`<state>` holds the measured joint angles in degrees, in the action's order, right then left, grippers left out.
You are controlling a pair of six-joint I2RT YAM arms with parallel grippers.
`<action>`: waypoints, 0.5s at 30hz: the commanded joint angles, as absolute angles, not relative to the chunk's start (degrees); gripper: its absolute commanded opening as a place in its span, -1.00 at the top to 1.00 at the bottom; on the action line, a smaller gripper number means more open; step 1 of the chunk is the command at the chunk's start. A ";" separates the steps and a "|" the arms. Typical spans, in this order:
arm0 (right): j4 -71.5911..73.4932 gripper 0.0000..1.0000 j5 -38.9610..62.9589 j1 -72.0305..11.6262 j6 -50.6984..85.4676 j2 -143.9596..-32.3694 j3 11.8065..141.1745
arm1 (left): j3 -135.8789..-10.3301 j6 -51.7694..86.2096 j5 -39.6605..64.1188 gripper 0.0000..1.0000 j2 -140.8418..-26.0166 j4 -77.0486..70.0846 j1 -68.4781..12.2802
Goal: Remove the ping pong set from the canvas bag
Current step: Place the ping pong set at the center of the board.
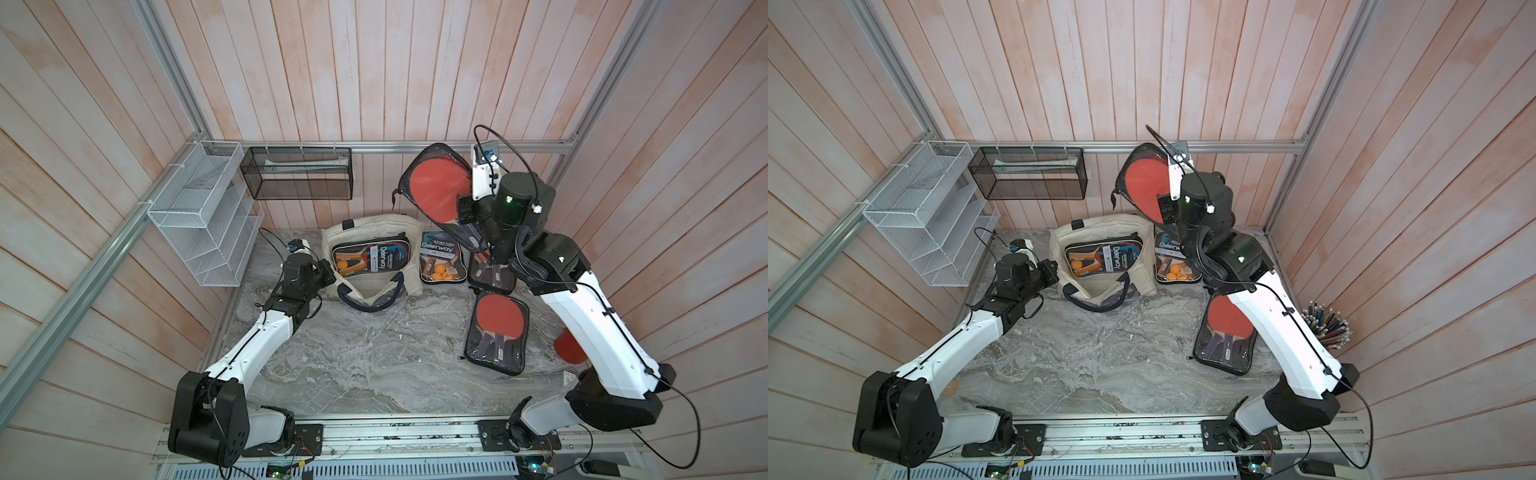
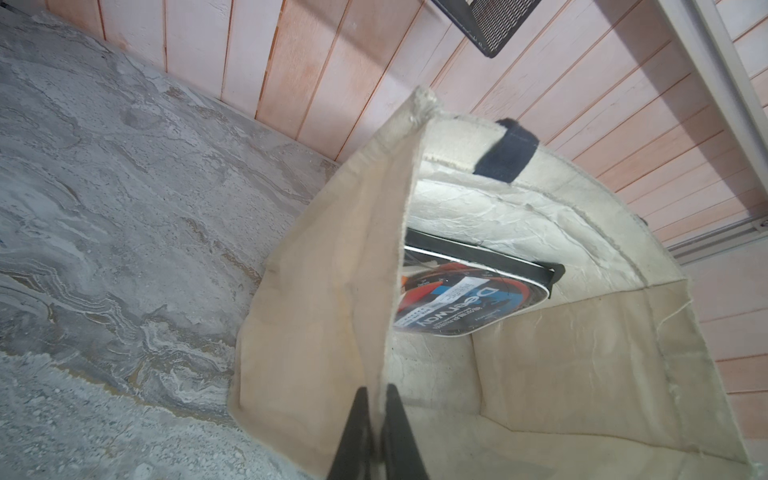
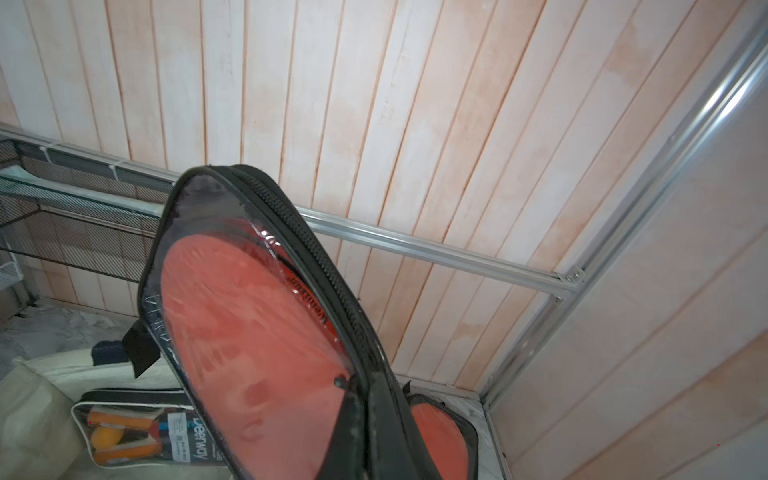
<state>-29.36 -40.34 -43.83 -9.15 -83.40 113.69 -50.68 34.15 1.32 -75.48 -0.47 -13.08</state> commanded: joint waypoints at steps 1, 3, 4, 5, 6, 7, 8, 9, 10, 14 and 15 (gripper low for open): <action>-24.51 1.00 -48.57 -43.98 -1.07 -77.56 106.90 | -51.20 34.36 1.67 1.00 -76.14 -1.41 -12.90; -24.44 1.00 -51.81 -44.03 1.39 -74.59 101.99 | -51.30 34.36 1.67 1.00 -76.22 -1.41 -12.91; -24.43 1.00 -53.29 -43.95 2.89 -73.09 99.22 | -51.27 34.36 1.67 1.00 -76.27 -1.41 -12.86; -24.56 1.00 -54.61 -43.95 4.23 -72.00 97.04 | -51.31 34.37 1.66 1.00 -76.16 -1.49 -12.91; -24.93 1.00 -55.50 -43.96 5.99 -70.54 94.49 | -51.30 34.37 1.67 1.00 -76.21 -1.47 -12.92; -25.85 1.00 -56.44 -43.95 8.01 -69.43 92.61 | -51.27 34.37 1.67 1.00 -76.20 -1.45 -12.92; -26.91 1.00 -57.36 -43.92 9.95 -68.55 90.98 | -51.30 34.37 1.67 1.00 -76.12 -1.38 -12.90; -28.09 1.00 -57.75 -43.95 12.14 -67.46 88.97 | -51.24 34.37 1.67 1.00 -76.02 -1.39 -12.97; -29.17 1.00 -58.22 -43.86 14.59 -66.50 87.08 | -51.24 34.28 1.58 1.00 -75.96 -1.41 -12.90; -34.19 1.00 -53.85 -41.53 24.27 -64.02 81.17 | -51.24 34.19 1.58 1.00 -76.03 -1.32 -12.92; -34.70 1.00 -51.76 -40.84 26.68 -63.49 79.13 | -51.24 34.28 1.58 1.00 -76.02 -1.32 -12.97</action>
<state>-33.41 -53.52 -42.28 16.08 -65.56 81.58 -50.68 34.15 1.50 -75.68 -0.86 -13.08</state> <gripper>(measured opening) 0.047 0.088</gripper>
